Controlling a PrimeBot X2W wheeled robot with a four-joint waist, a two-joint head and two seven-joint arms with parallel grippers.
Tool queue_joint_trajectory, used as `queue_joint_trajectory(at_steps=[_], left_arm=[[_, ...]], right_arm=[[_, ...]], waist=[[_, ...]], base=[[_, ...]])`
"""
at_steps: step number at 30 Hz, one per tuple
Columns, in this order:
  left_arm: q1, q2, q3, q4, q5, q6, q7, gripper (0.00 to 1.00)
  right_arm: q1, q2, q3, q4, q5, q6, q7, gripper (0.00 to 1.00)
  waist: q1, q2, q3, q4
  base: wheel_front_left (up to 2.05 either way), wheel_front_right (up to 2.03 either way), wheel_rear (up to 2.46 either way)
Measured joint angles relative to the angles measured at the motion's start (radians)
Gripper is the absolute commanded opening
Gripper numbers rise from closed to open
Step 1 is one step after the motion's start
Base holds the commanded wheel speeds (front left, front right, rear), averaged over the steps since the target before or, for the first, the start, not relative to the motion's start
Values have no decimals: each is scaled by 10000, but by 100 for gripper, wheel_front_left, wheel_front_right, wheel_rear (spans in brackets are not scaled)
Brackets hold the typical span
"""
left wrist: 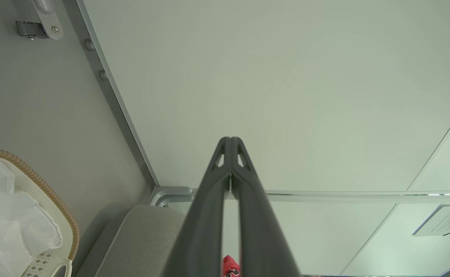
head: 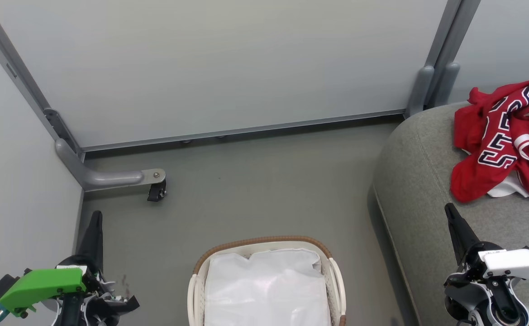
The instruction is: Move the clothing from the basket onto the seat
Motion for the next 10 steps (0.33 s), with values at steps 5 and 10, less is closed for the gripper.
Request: queue_joint_trajectory(at_steps=[5,10], left_arm=[[0,-6,10,4,2,0,6,0],[0,-13,21,4,12,0,10,0]], right_arm=[[0,0,0,0,0,0,0,0],[0,0,0,0,0,0,0,0]], waist=[[0,0,0,0],[0,0,0,0]], base=[[0,0,0],[0,0,0]])
